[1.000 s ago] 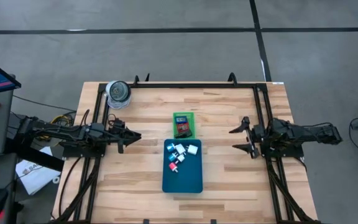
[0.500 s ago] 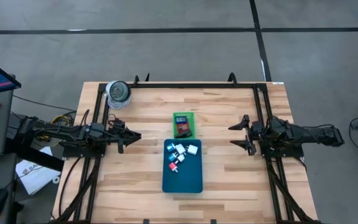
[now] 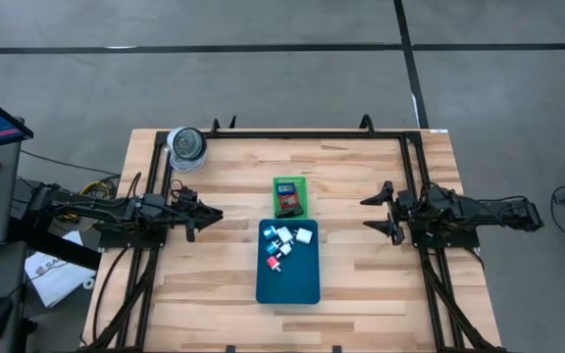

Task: Pick & Place Office items
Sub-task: Return to Home Position

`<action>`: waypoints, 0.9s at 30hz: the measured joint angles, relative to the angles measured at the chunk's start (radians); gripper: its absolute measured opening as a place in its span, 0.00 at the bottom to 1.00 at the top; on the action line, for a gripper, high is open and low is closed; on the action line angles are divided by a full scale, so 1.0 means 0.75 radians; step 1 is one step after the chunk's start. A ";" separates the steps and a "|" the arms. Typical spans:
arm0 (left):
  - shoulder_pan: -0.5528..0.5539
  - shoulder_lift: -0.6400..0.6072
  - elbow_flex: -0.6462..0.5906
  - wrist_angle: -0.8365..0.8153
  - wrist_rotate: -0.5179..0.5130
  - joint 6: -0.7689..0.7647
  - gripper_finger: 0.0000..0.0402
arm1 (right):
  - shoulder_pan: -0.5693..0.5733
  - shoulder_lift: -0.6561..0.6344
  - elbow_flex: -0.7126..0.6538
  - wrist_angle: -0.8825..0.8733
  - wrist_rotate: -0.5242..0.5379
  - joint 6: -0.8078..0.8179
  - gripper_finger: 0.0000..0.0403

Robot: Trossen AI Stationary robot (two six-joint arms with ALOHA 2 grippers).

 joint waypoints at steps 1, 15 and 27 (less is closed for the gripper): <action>0.000 0.000 0.000 0.000 0.000 0.000 0.25 | 0.000 0.000 0.000 0.000 0.000 0.000 0.75; 0.000 -0.315 0.000 -0.115 0.045 0.757 0.25 | 0.000 0.000 -0.001 0.000 0.000 -0.003 0.75; 0.000 -0.354 0.001 0.051 0.050 0.766 0.25 | 0.001 0.000 -0.001 0.000 0.000 -0.003 0.75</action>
